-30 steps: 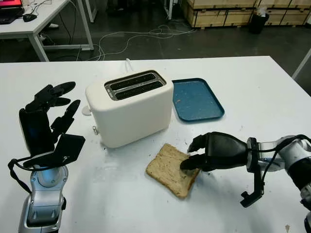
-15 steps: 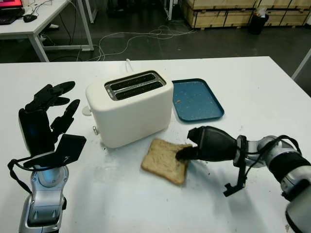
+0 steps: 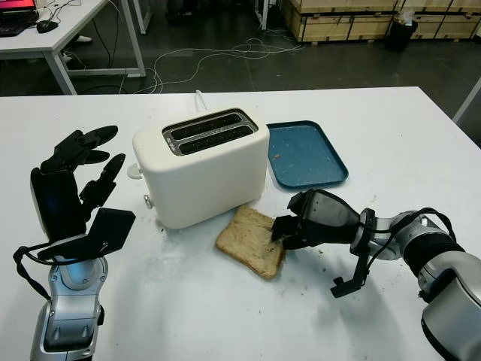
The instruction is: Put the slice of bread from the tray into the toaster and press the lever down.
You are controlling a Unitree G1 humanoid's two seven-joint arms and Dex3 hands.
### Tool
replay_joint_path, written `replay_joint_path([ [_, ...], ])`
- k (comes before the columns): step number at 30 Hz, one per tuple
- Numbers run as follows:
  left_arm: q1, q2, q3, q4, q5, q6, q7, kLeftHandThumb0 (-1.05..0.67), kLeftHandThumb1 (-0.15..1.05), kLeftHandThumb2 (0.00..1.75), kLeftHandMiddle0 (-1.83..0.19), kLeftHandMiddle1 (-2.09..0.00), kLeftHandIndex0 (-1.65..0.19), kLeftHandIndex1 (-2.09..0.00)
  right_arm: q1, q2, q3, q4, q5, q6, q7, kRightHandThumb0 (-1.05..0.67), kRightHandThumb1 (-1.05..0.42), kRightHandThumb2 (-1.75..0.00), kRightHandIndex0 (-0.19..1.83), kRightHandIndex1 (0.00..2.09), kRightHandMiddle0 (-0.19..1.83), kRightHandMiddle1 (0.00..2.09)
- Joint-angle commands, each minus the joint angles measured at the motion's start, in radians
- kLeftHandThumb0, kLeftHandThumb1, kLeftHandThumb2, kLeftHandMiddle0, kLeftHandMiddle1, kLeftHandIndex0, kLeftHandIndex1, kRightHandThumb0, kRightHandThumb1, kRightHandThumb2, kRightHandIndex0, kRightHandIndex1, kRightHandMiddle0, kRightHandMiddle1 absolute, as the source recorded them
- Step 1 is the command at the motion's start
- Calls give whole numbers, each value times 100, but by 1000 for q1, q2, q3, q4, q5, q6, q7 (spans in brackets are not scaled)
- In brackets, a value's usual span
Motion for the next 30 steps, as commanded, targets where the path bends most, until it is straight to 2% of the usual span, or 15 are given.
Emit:
replay_joint_path([
  [1,-8,0,-2,-11,9,2,2,-16,84,0,-68,-102,-84,-38,-6,-23,-60,-39,84,-36,76,-46,-92,-38,108,175,88,174],
  [4,-9,4,0,-5,13,-4,6,-18,84,0,-69,-101,-85,-38,0,-37,-148,-79,206,-83,187,-45,-92,-36,104,175,87,175],
  [7,-10,1,1,-2,13,-3,9,-19,84,0,-70,-100,-85,-37,9,-54,-212,-135,245,-88,238,-50,-92,-30,101,175,87,175],
  [12,-9,0,2,0,0,-12,7,-17,84,0,-70,-99,-85,-36,63,-33,-292,-178,261,-76,227,-50,-92,-38,107,175,85,175],
  [14,-9,2,2,-1,0,-13,5,-16,85,0,-70,-100,-85,-36,75,-26,-321,-168,313,-100,277,-48,-92,-40,109,175,84,175],
  [16,-8,4,2,-2,4,-13,4,-14,85,0,-69,-100,-85,-36,81,-26,-350,-158,364,-132,319,-46,-92,-40,107,175,81,175],
  [18,-9,7,2,0,7,-17,7,-14,84,0,-70,-100,-85,-36,74,-51,-371,-163,334,-141,296,-46,-92,-39,101,175,77,175],
  [21,-9,7,4,0,-2,-20,4,-15,85,0,-70,-100,-85,-36,54,-116,-369,-185,225,-105,276,-59,-92,-19,79,170,72,151],
  [22,-10,7,3,-2,2,-16,4,-15,85,0,-70,-100,-85,-36,47,-139,-361,-189,193,-92,291,-67,-87,-9,65,153,71,119],
  [25,-9,4,-1,-10,12,-2,1,-16,85,0,-70,-100,-85,-36,50,-186,-347,-217,120,-35,335,-78,-76,-1,52,102,81,29],
  [27,-10,3,0,-11,14,0,1,-16,84,0,-70,-100,-86,-36,63,-201,-326,-231,48,5,271,-80,-70,0,47,82,75,9],
  [30,-11,3,1,-12,10,0,-2,-18,85,0,-70,-99,-86,-36,62,-207,-265,-216,-71,64,146,-84,-69,0,37,60,57,1],
])
